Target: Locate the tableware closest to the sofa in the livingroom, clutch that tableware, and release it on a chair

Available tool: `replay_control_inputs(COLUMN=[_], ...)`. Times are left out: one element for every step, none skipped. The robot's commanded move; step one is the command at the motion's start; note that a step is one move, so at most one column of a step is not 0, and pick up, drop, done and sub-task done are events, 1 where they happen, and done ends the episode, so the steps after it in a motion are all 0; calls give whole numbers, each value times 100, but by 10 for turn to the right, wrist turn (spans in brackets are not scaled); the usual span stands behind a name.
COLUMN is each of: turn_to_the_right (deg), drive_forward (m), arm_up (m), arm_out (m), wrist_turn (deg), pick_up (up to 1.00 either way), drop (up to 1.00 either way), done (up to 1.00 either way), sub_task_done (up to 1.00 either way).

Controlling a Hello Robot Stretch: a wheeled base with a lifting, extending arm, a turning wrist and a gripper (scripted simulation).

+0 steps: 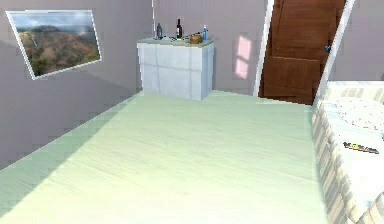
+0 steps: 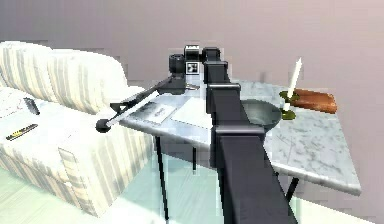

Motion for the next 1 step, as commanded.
replay_control_inputs(turn_to_the_right=[0], drive_forward=[0], arm_up=[0], arm_out=[0], wrist_turn=[450], pick_up=[0], drop=[0], done=[0], sub_task_done=[0])
